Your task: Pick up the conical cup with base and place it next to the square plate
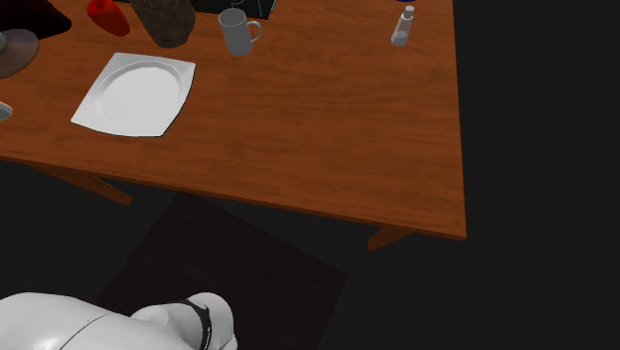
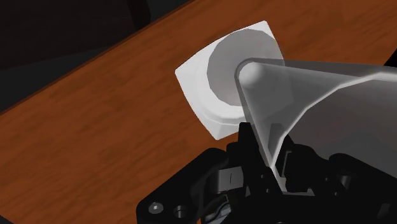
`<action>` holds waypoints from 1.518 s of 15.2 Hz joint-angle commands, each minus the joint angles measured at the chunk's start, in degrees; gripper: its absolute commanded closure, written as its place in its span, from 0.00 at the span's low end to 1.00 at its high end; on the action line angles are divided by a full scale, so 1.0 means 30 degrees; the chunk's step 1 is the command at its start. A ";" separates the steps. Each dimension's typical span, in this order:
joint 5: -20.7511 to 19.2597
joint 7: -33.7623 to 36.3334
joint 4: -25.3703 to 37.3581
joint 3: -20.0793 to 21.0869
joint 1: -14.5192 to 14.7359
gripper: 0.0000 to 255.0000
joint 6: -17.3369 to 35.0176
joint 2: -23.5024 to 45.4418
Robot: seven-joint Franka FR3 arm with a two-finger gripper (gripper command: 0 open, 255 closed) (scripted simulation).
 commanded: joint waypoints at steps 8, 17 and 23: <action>-0.2915 0.5839 0.4682 0.6355 -0.0988 1.00 0.0522 0.5068; -0.4360 0.7680 0.3937 0.8251 -0.0939 1.00 0.2287 0.6585; -0.3738 0.7312 0.1961 0.7924 -0.0795 1.00 0.3868 0.5909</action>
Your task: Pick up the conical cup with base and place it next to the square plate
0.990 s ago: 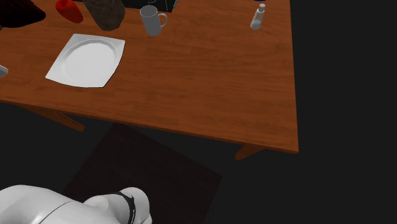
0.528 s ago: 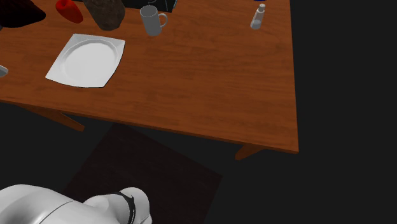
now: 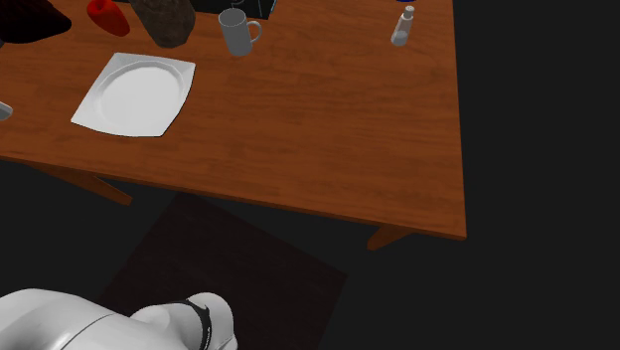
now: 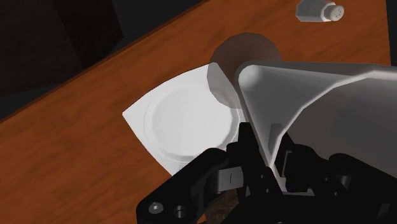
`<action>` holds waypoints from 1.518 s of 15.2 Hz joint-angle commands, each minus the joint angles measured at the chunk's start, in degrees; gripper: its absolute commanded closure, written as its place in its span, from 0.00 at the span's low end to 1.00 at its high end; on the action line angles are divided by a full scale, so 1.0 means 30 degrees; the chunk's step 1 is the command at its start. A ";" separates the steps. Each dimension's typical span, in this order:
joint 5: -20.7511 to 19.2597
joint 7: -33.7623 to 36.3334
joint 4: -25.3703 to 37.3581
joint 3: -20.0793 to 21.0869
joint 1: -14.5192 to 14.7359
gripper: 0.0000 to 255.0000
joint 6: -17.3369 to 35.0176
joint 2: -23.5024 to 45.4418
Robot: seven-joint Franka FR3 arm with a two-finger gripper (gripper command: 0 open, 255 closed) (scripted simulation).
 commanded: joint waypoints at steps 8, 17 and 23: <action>0.0561 -0.0312 -0.2647 -0.0191 0.0208 1.00 0.2314 -0.0581; 0.0527 -0.0184 -0.4873 0.0110 0.0260 1.00 0.4617 -0.0468; 0.0188 0.0131 -0.6164 0.0502 0.0178 1.00 0.6162 -0.0065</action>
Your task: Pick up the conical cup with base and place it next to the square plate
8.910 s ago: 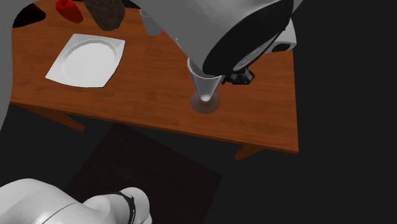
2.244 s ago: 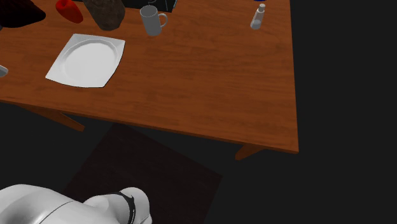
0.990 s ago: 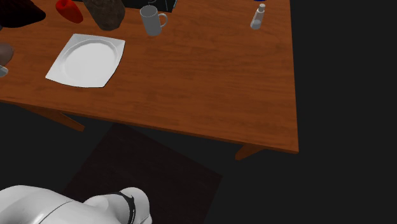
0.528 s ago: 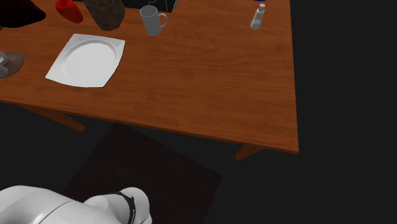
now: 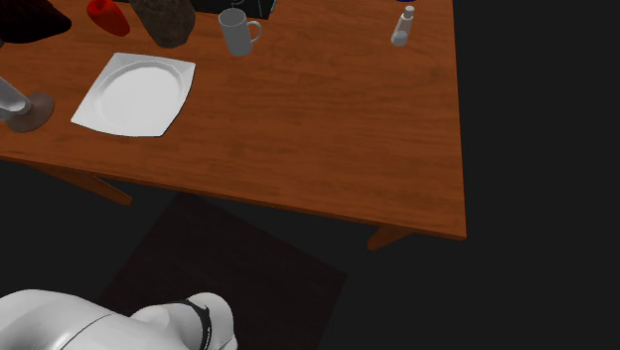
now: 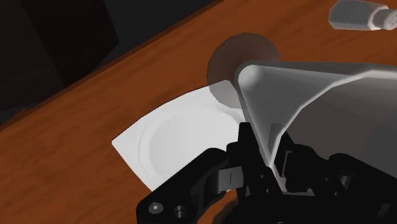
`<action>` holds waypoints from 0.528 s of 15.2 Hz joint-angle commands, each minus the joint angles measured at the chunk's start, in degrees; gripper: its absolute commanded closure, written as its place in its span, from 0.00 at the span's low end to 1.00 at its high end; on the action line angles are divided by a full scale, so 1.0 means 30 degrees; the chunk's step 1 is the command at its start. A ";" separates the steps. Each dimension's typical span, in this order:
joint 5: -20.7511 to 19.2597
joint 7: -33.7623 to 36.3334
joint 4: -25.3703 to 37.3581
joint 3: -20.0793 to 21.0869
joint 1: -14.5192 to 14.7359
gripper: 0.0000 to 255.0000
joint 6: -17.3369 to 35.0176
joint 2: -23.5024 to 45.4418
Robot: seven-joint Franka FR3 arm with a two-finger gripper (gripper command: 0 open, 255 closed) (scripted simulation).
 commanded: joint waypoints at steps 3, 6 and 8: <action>-0.0257 0.0239 -0.0893 0.0258 -0.0057 1.00 0.1083 0.0276; -0.0654 0.0559 -0.1447 0.0536 -0.0167 1.00 0.1857 0.0664; -0.0990 0.0822 -0.1795 0.0732 -0.0253 1.00 0.2371 0.0972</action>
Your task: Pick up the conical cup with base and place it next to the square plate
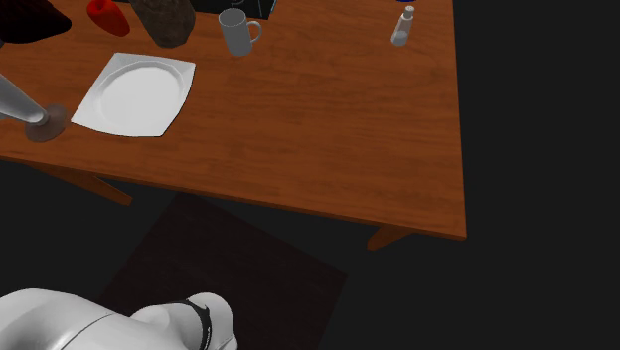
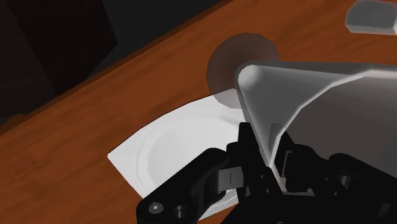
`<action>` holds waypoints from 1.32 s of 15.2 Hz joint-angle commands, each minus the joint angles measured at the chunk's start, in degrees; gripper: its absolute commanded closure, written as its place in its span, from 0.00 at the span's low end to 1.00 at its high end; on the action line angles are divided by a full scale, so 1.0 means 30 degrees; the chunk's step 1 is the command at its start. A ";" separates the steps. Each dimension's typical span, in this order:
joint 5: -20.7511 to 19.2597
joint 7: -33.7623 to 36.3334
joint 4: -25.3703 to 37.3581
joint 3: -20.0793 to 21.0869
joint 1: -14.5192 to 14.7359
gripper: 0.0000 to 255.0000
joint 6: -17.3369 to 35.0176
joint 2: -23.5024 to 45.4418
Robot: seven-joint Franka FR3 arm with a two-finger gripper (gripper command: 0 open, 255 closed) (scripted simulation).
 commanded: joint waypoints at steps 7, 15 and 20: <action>-0.1948 0.1491 -0.1252 0.0785 -0.0354 1.00 0.2033 0.1601; -0.2399 0.1825 -0.1424 0.0872 -0.0385 1.00 0.2338 0.1937; -0.2402 0.1833 -0.1435 0.0877 -0.0383 0.00 0.2349 0.1938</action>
